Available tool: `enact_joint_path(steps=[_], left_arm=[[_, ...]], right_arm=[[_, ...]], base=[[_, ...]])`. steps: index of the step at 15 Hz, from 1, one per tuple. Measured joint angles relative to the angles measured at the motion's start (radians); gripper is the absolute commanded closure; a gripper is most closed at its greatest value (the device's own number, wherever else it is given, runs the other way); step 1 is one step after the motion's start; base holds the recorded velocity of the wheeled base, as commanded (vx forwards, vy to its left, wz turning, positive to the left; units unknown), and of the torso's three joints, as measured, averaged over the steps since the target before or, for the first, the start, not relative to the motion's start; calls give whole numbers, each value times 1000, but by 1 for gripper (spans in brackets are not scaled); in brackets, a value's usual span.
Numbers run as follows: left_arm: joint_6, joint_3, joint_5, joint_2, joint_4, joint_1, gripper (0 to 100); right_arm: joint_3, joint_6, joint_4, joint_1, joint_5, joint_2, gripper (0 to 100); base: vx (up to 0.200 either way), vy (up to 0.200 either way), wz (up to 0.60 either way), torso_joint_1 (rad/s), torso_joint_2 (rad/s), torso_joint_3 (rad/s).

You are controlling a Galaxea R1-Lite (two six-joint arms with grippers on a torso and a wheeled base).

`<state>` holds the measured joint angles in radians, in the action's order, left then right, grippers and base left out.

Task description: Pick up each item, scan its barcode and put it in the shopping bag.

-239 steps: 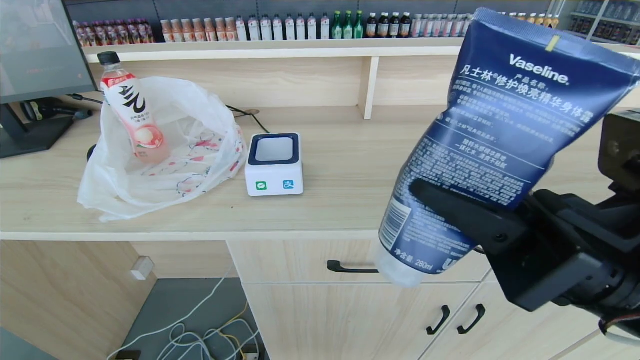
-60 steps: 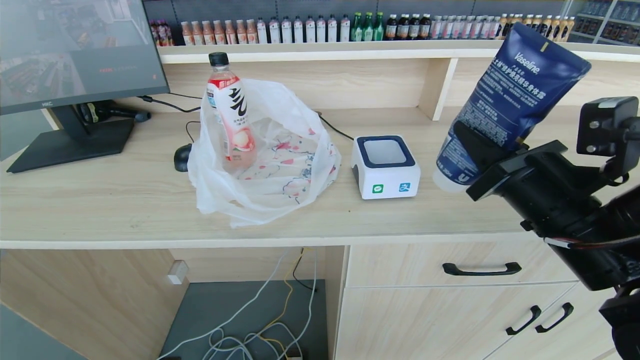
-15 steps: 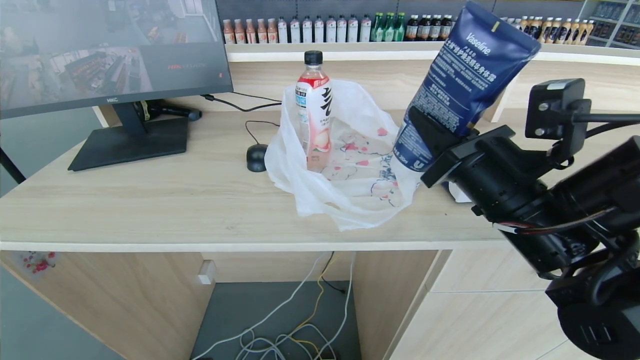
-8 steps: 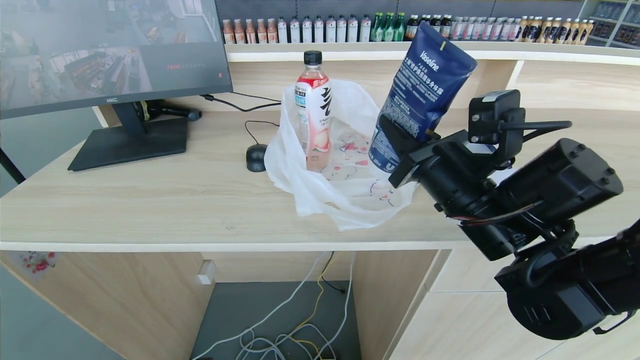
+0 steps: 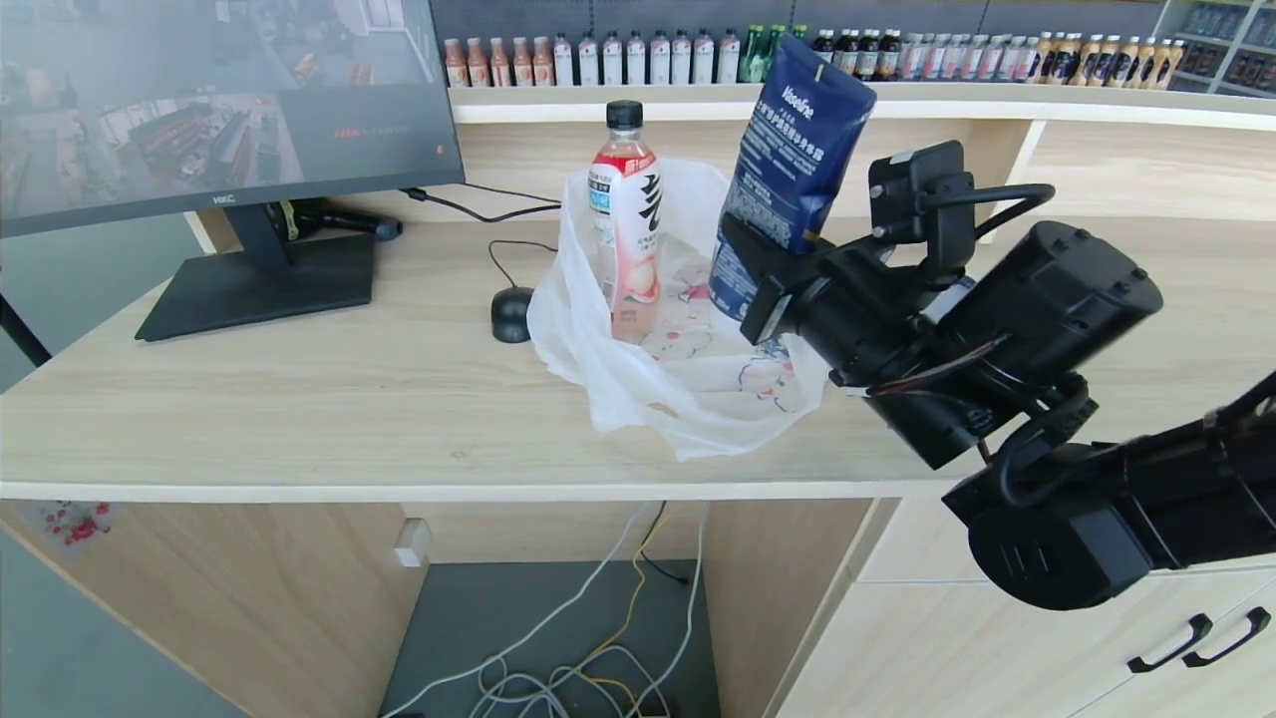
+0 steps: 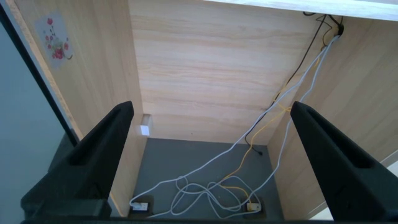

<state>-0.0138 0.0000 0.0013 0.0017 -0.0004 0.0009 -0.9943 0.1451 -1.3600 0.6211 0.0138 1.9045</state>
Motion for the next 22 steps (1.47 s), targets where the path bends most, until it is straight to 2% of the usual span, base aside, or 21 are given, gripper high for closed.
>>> enact_joint_path(steps=[6, 13, 22], left_arm=[[0, 0, 0, 0, 0, 0, 0], [0, 0, 0, 0, 0, 0, 0], [0, 0, 0, 0, 0, 0, 0]], right_arm=[[-88, 0, 174, -15, 6, 9, 100], [-151, -5, 182, -90, -1, 80, 100], [-196, -6, 176, -100, -3, 144, 100]], base=[[0, 0, 0, 0, 0, 0], [0, 0, 0, 0, 0, 0], [0, 0, 0, 0, 0, 0]])
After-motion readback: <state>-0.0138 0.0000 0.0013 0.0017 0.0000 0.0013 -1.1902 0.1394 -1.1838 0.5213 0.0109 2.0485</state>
